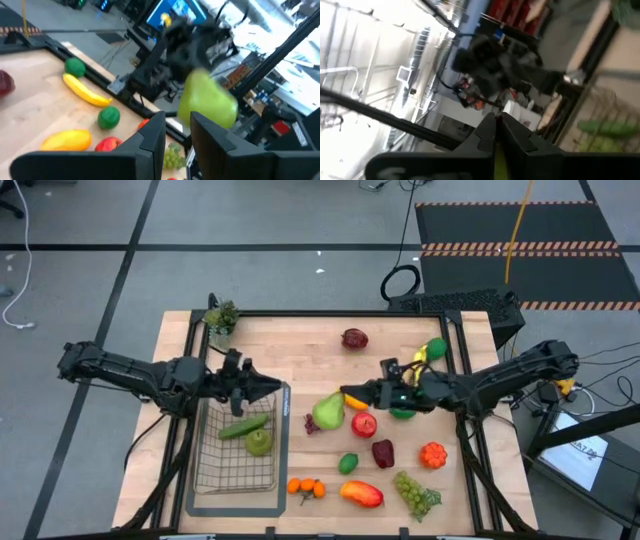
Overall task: Build produce basket
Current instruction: Put the green pear into the wire basket
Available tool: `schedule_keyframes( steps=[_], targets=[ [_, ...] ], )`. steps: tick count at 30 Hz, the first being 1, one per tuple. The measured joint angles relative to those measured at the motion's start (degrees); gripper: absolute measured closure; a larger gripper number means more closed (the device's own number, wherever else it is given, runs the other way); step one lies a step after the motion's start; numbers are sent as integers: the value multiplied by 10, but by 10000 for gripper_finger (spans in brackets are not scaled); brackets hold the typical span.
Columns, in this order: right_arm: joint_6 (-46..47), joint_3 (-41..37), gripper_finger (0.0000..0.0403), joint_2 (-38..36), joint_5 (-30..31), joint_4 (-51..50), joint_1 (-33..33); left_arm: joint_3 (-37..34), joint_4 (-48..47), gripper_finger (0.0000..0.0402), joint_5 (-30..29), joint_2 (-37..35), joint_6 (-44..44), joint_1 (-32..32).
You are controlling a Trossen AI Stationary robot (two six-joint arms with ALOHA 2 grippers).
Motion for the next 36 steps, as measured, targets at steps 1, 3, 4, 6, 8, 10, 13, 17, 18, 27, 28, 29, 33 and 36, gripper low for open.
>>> schedule_keyframes(
  steps=[1, 3, 4, 6, 8, 10, 13, 17, 18, 27, 28, 29, 33, 36],
  targets=[
    [15, 0, 395, 9, 0, 0, 0, 2, -4, 311, -5, -6, 4, 0],
    [35, 0, 395, 24, -2, 5, 0, 13, -16, 311, -13, -17, 17, -1],
    [39, 0, 395, 30, -2, 7, 0, 23, -26, 311, -16, -20, 24, -2],
    [43, 0, 395, 37, -2, 10, 0, 52, -69, 311, -17, -21, 36, -2],
    [43, 0, 395, 39, -2, 13, -3, 89, -144, 311, -17, -15, 42, -2],
    [43, 0, 395, 39, -2, 14, -8, 127, -211, 311, -14, -3, 44, -2],
    [26, 0, 395, 34, -17, 20, -15, 170, -270, 307, -6, 16, 42, -2],
    [-6, 0, 395, 28, -60, 37, -23, 196, -274, 269, 8, 39, 11, -2],
    [-12, 0, 395, 27, -64, 36, -24, 200, -273, 253, 9, 46, 2, -2],
    [-66, 0, 394, 23, -153, 22, -41, 204, -209, 91, 48, 129, -83, -2],
    [-66, 0, 394, 23, -165, 14, -44, 204, -191, 78, 54, 140, -89, -2],
    [-67, 0, 394, 23, -177, 1, -46, 204, -174, 66, 62, 153, -94, -2],
    [-57, 0, 394, 24, -228, -40, -59, 204, -124, 35, 75, 199, -109, -2],
    [-23, 0, 394, 23, -270, -67, -69, 204, -98, 24, 86, 230, -122, -2]
  ],
)
